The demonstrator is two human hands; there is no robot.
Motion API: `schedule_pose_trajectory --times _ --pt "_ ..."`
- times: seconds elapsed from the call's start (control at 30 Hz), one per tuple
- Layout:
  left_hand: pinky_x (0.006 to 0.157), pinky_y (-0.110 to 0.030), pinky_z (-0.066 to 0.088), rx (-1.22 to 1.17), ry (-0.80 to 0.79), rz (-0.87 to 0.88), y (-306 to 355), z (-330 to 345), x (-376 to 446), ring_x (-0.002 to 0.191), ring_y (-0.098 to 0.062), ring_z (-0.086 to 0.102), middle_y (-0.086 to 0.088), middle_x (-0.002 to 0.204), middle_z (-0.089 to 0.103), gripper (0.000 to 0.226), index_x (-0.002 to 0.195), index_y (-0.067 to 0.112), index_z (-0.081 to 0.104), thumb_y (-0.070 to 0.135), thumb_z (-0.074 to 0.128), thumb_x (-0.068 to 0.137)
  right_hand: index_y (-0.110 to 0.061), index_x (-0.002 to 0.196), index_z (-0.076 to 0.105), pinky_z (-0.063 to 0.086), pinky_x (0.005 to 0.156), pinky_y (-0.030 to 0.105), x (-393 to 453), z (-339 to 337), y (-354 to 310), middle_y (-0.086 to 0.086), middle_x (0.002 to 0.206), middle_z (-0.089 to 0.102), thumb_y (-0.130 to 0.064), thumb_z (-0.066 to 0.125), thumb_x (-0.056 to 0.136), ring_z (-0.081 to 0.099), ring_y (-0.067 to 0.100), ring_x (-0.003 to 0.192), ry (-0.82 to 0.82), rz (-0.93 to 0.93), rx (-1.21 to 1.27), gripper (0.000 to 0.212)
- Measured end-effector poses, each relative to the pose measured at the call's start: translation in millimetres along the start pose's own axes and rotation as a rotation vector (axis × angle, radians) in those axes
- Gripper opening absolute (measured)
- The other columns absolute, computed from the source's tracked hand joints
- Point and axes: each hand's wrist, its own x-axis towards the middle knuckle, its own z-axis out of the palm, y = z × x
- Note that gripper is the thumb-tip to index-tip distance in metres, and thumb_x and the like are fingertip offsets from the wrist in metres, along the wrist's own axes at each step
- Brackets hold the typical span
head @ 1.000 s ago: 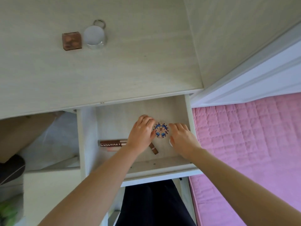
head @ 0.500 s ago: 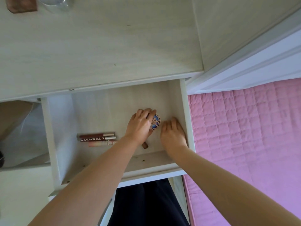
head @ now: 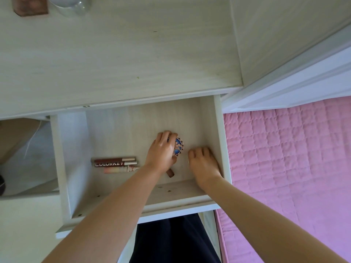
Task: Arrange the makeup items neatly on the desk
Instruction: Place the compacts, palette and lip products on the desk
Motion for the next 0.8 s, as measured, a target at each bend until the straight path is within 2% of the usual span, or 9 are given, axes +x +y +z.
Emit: schedule_pose_trajectory --times 0.17,0.3,0.4,0.47,0.53,0.67,0.8 --pt "0.084 -0.033 0.051 -0.215 0.079 -0.134 -5 -3 -11 0.110 -0.029 0.050 -0.007 0.123 0.042 0.069 0.125 0.011 0.048 0.013 0.076 0.062 -0.008 0.131 0.037 0.044 0.088 0.036 -6 -1 3 0.016 0.131 0.035 -0.001 0.059 0.081 0.046 0.033 0.109 0.022 -0.009 0.245 0.054" --pt "0.078 -0.031 0.055 -0.349 0.145 -0.188 -7 -13 -21 0.101 -0.027 0.056 -0.003 0.120 0.038 0.075 0.124 0.018 0.044 0.017 0.081 0.059 -0.012 0.132 0.038 0.049 0.087 0.038 -10 -17 6 0.012 0.131 0.034 -0.005 0.064 0.077 0.051 0.032 0.103 0.042 -0.001 0.577 0.060" --pt "0.076 -0.023 0.053 -0.469 0.206 -0.259 -4 -25 -29 0.098 -0.020 0.056 0.001 0.118 0.035 0.077 0.123 0.021 0.044 0.017 0.082 0.056 -0.015 0.133 0.040 0.049 0.089 0.035 -14 -33 5 0.010 0.130 0.035 -0.009 0.067 0.074 0.053 0.031 0.103 0.102 0.030 0.724 0.065" --pt "0.074 -0.013 0.050 -0.534 0.237 -0.298 -1 -36 -35 0.095 -0.015 0.057 0.004 0.116 0.035 0.078 0.123 0.021 0.044 0.018 0.085 0.056 -0.016 0.135 0.041 0.048 0.091 0.035 -19 -45 3 0.009 0.129 0.036 -0.012 0.069 0.073 0.052 0.030 0.105 0.138 0.042 0.787 0.069" --pt "0.073 -0.008 0.046 -0.558 0.272 -0.312 2 -48 -43 0.096 -0.012 0.056 0.004 0.112 0.042 0.078 0.122 0.022 0.043 0.021 0.086 0.057 -0.020 0.136 0.041 0.048 0.093 0.036 -25 -59 1 0.007 0.128 0.035 -0.015 0.071 0.071 0.051 0.028 0.106 0.171 0.056 0.834 0.071" --pt "0.080 -0.023 0.054 -0.621 0.350 -0.355 11 -78 -62 0.099 -0.010 0.058 0.007 0.108 0.055 0.075 0.120 0.029 0.041 0.027 0.086 0.059 -0.026 0.134 0.042 0.046 0.095 0.032 -39 -85 -3 -0.001 0.120 0.031 -0.017 0.071 0.072 0.047 0.022 0.109 0.239 0.063 0.952 0.069" --pt "0.084 -0.028 0.055 -0.635 0.423 -0.328 21 -113 -78 0.103 -0.012 0.057 0.007 0.111 0.056 0.074 0.124 0.028 0.044 0.030 0.085 0.063 -0.030 0.128 0.045 0.048 0.096 0.033 -53 -111 -8 -0.005 0.115 0.029 -0.020 0.074 0.071 0.048 0.021 0.108 0.292 0.043 1.006 0.064"
